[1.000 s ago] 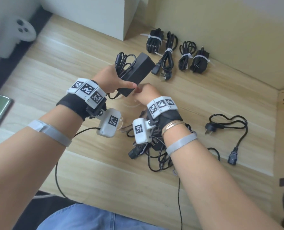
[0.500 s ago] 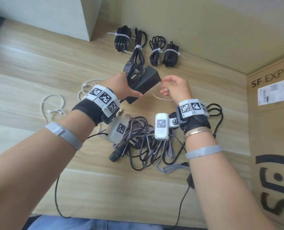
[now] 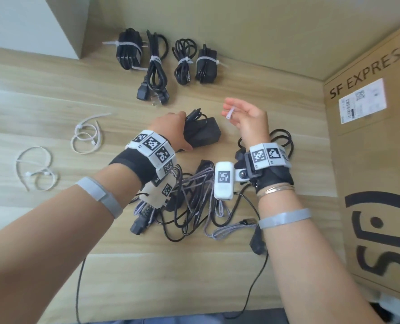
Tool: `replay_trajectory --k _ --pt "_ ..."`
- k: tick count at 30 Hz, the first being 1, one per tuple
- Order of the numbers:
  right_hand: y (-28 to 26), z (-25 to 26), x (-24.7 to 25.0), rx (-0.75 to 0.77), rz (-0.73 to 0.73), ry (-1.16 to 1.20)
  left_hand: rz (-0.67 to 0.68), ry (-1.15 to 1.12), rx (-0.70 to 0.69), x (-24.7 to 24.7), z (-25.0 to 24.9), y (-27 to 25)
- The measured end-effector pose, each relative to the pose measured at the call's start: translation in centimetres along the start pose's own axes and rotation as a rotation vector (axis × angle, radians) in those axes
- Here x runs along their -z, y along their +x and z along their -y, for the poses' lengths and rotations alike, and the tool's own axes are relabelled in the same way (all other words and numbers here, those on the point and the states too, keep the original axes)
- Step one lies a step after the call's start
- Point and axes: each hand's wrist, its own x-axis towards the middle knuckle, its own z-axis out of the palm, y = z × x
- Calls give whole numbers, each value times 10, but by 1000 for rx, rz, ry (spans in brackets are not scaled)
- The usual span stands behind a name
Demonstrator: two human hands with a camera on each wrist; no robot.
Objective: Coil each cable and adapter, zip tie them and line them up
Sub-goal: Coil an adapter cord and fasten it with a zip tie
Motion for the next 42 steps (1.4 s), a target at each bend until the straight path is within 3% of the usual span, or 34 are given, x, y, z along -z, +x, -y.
replay_trajectory --k 3,6,10,16,19,23,34,37,42 --pt "0 -4 -2 23 39 -79 2 24 -12 -5 -4 1" --pt "0 -5 -3 38 -63 -178 10 -33 -2 -4 -3 3" --pt "2 -1 -9 -9 -68 -238 -40 -361 83 5 8 4" --pt "0 0 -27 153 78 -900 0 -792 99 4 19 1" --pt "-3 1 -37 109 75 -1148 68 -861 74 4 23 -1" --pt "-4 6 -46 39 96 -1290 157 -940 31 6 26 -3" --pt "-5 -1 -46 -19 184 -1150 305 -1059 -80 8 21 -6" --pt "-4 -2 -43 -58 187 -1055 231 -1010 -31 7 18 -4" --pt "-5 -2 -37 -15 201 -877 34 -613 28 5 1 1"
